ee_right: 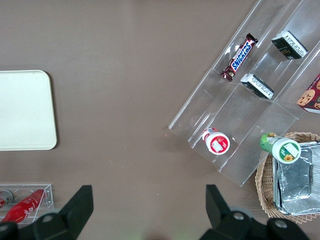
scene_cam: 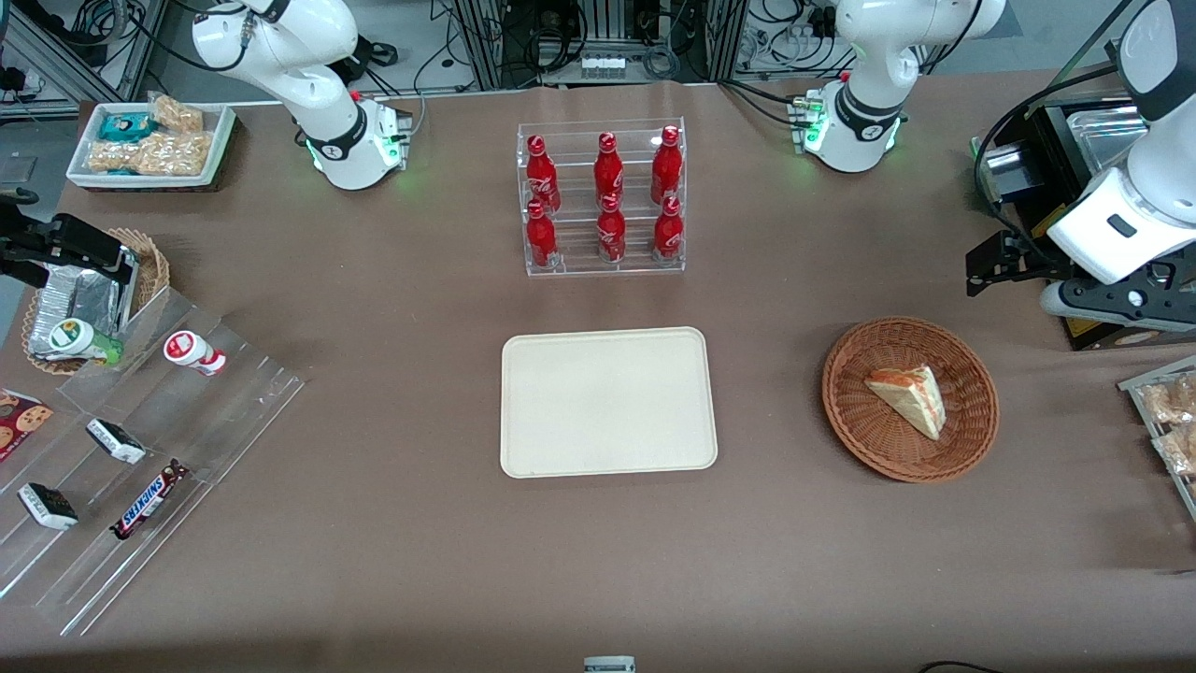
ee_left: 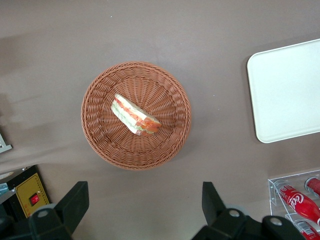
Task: Place sandwich from basket to tray
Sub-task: 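Move the left gripper from rest toward the wicker basket, then lower the open left gripper over the wrapped sandwich in the basket, then close the left gripper on the wrapped sandwich, then lift the sandwich and carry it with the left gripper over the cream tray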
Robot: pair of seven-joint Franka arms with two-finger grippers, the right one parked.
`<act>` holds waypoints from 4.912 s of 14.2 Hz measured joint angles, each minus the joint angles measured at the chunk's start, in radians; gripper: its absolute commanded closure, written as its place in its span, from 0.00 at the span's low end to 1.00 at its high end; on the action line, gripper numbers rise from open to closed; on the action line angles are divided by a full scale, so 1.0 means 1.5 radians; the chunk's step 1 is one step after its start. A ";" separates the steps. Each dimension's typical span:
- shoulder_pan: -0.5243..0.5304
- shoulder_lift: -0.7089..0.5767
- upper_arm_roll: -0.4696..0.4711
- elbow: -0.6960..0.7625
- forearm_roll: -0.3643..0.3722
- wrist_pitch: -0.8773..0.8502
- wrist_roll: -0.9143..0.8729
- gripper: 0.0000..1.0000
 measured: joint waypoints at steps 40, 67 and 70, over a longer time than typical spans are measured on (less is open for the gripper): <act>0.040 0.191 0.010 -0.310 0.000 0.484 -0.646 0.16; -0.403 0.419 -0.012 0.081 -0.002 0.389 -0.733 0.93; -0.435 0.444 -0.011 0.084 0.009 0.430 -0.725 0.93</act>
